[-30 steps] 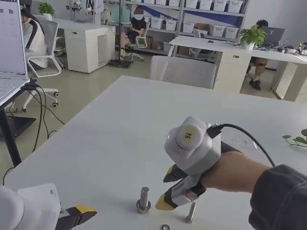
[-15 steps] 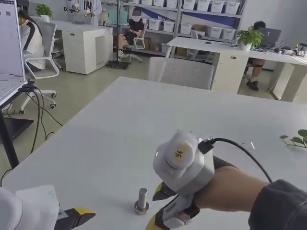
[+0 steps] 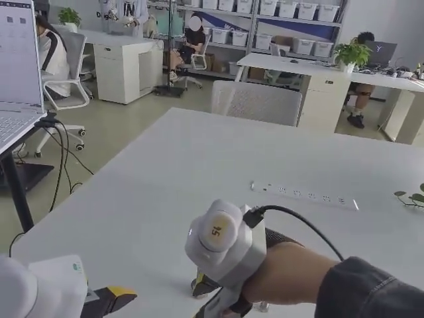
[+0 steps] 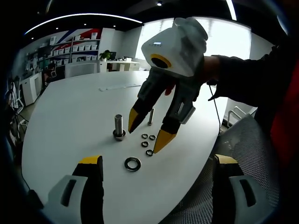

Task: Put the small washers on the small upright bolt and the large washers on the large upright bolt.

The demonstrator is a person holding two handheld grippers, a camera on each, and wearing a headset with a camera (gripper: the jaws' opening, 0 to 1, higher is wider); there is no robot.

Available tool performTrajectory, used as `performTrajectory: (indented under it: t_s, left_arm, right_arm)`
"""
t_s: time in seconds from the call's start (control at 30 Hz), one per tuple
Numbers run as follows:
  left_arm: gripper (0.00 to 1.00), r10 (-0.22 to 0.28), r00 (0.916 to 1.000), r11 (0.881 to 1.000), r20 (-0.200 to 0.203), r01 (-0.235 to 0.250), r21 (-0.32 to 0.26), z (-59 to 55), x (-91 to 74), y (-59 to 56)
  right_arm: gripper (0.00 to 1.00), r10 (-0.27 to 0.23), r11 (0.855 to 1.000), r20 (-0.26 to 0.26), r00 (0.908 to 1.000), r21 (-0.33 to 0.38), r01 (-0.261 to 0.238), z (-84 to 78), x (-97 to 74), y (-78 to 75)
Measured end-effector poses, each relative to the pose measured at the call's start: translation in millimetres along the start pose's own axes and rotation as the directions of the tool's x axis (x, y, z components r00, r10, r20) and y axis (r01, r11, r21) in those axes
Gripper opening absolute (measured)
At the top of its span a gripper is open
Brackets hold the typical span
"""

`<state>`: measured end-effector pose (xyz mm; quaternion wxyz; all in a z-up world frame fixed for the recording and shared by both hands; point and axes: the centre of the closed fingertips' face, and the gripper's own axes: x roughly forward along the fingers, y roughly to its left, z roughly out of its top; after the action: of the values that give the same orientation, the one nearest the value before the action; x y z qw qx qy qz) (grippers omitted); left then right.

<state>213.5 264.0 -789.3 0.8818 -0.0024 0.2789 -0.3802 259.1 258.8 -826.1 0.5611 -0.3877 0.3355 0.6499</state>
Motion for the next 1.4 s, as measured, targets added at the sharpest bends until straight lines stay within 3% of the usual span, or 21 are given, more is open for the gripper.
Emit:
performTrajectory:
  t_s: [0.23,0.5,0.97,1.4]
  left_arm:
    - [0.98,0.004,1.0000,1.000,0.003,-0.004,-0.002,-0.3,-1.1,-0.7]
    - [0.98,0.009,0.9999,1.000,0.005,-0.009,-0.007,-0.8,-1.9,0.8]
    - [0.98,0.010,0.9999,1.000,0.008,-0.010,-0.012,-0.7,-2.4,0.9]
    - [0.97,0.010,0.9999,1.000,0.012,-0.010,-0.017,-0.9,-2.5,0.5]
  right_arm:
    - [0.40,0.037,0.999,-0.032,0.9988,-0.010,-0.037,-1.5,20.5,5.3]
    - [0.39,0.046,0.999,-0.060,0.9972,-0.015,-0.047,-7.6,35.2,4.2]
    - [0.37,0.059,0.998,-0.088,0.9943,-0.015,-0.061,-15.2,52.9,2.8]
    - [0.33,0.038,0.997,-0.111,0.9931,-0.069,-0.045,-15.0,54.7,2.5]
